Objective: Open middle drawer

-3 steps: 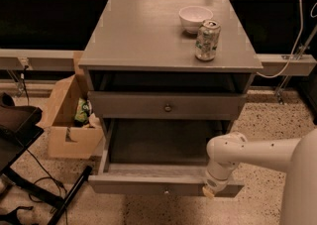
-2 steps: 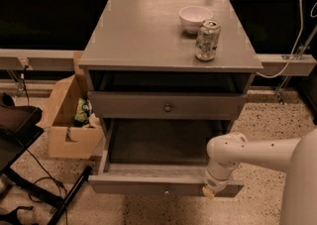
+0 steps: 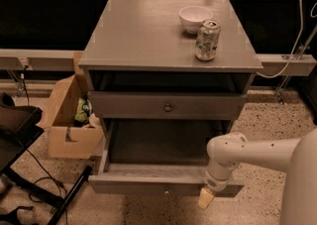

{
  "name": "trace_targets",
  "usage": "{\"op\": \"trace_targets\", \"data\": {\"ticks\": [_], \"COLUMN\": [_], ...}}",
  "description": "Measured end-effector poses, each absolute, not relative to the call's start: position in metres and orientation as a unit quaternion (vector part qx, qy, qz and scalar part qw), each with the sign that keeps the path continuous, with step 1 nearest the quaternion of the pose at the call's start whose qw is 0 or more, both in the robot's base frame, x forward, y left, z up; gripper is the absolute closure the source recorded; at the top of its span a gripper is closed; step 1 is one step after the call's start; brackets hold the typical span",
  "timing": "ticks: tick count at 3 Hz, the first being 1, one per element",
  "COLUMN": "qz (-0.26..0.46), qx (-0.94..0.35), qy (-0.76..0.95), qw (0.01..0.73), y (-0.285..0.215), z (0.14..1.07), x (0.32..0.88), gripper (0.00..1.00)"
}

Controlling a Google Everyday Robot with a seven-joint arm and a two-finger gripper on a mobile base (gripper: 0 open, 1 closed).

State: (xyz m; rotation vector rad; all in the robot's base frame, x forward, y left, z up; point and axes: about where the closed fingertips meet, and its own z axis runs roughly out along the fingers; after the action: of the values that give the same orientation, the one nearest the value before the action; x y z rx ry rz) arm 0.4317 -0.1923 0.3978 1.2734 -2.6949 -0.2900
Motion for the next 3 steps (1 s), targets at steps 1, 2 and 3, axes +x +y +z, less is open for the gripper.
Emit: {"op": "trace_targets", "data": {"ticks": [1,2,3], "qz": [-0.097,-0.097,-0.097], "qx": [0.424,0.424,0.424], "qy": [-0.897,-0.897,-0.897], "qw": [0.073,0.073,0.073], "y": [-0.1923,-0.1923,-0.1923], "z": [0.3978,0.3984,0.3988], "x": [0.4317,0.4317,0.4317], "gripper": [0.0,0.0,0.0]}}
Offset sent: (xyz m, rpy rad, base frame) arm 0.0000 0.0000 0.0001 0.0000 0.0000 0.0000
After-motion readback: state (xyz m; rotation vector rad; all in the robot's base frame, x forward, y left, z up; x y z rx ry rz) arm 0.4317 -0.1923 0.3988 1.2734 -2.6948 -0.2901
